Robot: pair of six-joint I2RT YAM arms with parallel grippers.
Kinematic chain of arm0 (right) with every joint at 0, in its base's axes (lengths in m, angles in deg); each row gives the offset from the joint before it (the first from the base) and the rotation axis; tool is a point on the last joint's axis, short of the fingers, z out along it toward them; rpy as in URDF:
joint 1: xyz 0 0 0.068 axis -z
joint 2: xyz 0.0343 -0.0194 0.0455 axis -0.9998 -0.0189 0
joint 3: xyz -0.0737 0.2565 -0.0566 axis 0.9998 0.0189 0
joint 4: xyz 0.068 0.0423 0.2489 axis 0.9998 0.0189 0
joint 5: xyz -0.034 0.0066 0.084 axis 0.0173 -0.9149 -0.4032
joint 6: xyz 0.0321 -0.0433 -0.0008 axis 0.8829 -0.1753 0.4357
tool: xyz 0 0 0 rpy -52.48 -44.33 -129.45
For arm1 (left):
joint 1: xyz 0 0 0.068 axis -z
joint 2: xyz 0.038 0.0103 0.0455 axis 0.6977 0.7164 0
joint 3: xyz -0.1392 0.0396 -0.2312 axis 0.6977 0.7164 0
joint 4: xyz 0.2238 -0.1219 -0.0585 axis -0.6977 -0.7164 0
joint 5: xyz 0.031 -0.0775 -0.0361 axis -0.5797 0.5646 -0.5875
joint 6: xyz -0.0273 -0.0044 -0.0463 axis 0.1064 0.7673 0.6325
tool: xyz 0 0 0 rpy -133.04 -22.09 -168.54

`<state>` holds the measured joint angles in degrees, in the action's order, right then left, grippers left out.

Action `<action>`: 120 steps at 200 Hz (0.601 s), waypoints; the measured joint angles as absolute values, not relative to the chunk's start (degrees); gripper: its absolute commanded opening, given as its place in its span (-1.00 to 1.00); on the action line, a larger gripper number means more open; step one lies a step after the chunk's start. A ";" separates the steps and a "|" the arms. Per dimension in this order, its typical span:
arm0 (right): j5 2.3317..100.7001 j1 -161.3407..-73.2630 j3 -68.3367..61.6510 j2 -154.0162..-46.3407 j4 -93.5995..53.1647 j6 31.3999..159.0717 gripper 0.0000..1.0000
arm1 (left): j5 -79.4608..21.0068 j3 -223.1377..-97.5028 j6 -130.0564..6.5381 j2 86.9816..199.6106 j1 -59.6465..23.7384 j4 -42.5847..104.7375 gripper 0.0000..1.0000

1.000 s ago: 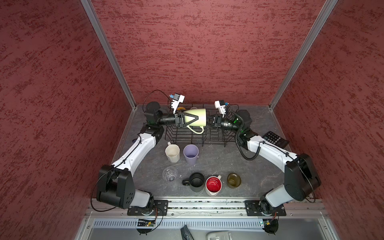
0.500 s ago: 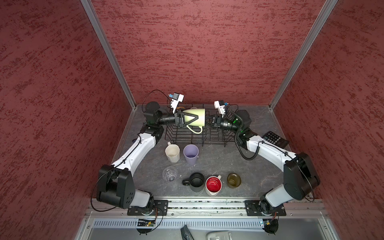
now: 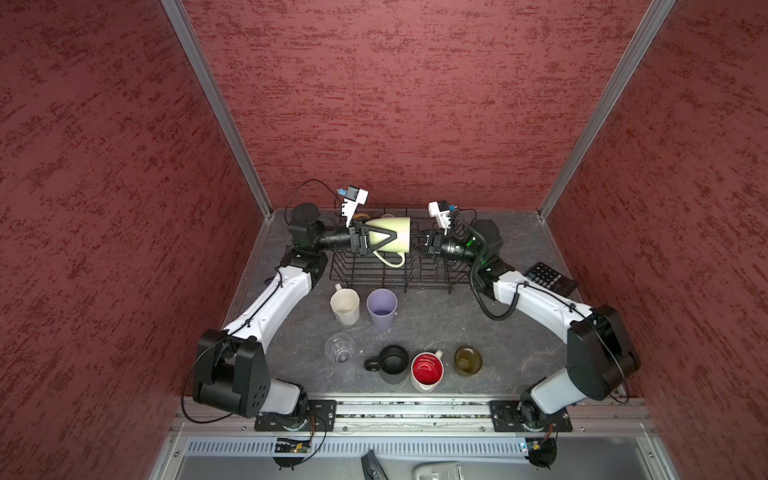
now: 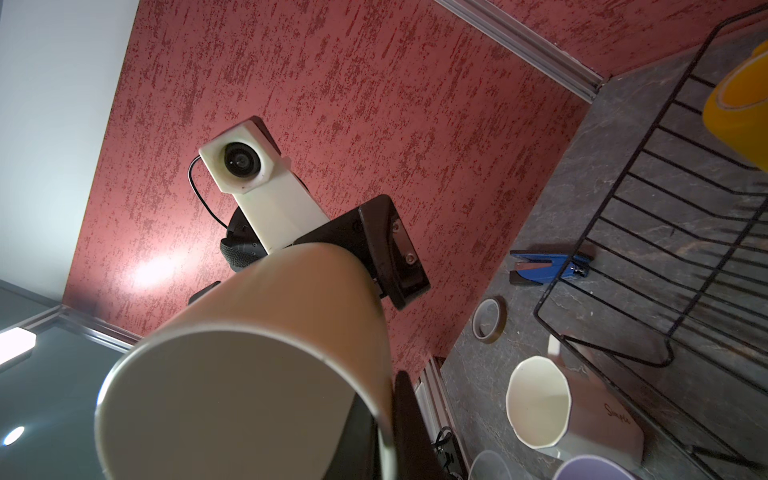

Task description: Load the cups into the dish rack

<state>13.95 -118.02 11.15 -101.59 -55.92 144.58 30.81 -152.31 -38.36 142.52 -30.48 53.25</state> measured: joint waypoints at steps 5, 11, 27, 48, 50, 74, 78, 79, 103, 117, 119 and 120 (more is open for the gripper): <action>13.93 -118.02 11.15 -101.59 -55.92 144.58 -1.00 | 30.83 -152.28 -38.36 142.52 -30.44 53.25 0.99; 13.93 -118.02 11.15 -101.59 -55.92 144.58 -1.00 | 30.87 -152.28 -38.36 142.52 -30.40 53.25 0.99; 13.91 -118.00 11.15 -101.59 -55.92 144.58 -1.00 | 31.09 -152.28 -38.38 142.52 -30.29 53.27 0.99; 13.76 -118.00 11.15 -101.59 -55.92 144.58 -1.00 | 31.75 -152.28 -38.66 142.52 -30.20 53.25 0.99; 13.73 -118.00 11.15 -101.59 -55.92 144.58 -1.00 | 31.81 -152.28 -38.73 142.52 -30.20 53.23 0.99; 13.67 -117.96 11.15 -101.59 -55.92 144.36 -1.00 | 32.34 -152.28 -39.56 142.52 -30.05 52.53 0.99; 13.67 -117.96 11.13 -101.59 -55.92 144.34 -1.00 | 32.40 -152.28 -39.73 142.52 -30.03 52.22 0.99; 13.67 -117.96 11.13 -101.59 -55.92 144.32 -1.00 | 32.43 -152.28 -39.76 142.52 -30.03 52.18 0.99; 13.65 -117.76 11.13 -101.59 -55.92 144.12 -1.00 | 33.02 -152.31 -41.26 142.54 -29.63 50.10 0.99; 13.65 -117.67 11.13 -101.59 -55.90 144.08 -1.00 | 33.08 -152.31 -42.36 142.58 -29.46 48.51 0.99; 13.65 -117.65 11.13 -101.59 -55.90 144.04 -1.00 | 33.08 -152.31 -42.60 142.58 -29.44 48.16 0.99; 13.65 -117.63 11.13 -101.59 -55.90 144.01 -1.00 | 33.08 -152.31 -42.73 142.58 -29.44 47.98 0.99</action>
